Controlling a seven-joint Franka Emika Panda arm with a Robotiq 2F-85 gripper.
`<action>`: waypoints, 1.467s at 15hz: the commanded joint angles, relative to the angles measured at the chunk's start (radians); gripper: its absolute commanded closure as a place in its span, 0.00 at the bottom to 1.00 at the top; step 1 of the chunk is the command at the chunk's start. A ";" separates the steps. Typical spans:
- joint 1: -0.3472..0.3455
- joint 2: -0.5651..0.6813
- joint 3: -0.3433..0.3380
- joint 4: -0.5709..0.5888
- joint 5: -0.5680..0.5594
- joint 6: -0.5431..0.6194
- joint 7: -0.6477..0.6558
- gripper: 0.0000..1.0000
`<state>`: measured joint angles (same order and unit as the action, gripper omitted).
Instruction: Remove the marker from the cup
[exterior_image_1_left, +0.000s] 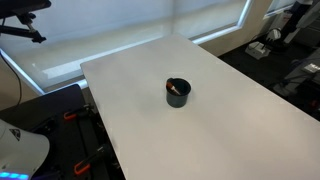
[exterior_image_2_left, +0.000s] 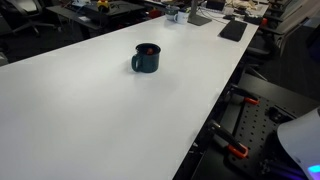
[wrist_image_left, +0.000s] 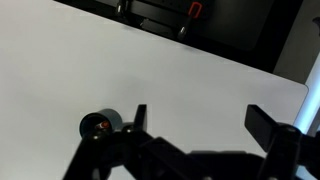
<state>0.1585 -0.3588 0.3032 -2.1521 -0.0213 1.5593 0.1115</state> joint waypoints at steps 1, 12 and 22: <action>0.021 0.004 -0.018 0.003 -0.006 -0.003 0.007 0.00; 0.021 0.004 -0.018 0.003 -0.006 -0.003 0.007 0.00; 0.020 0.007 -0.034 0.003 0.003 -0.020 -0.024 0.00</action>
<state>0.1605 -0.3587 0.3002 -2.1524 -0.0213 1.5593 0.1102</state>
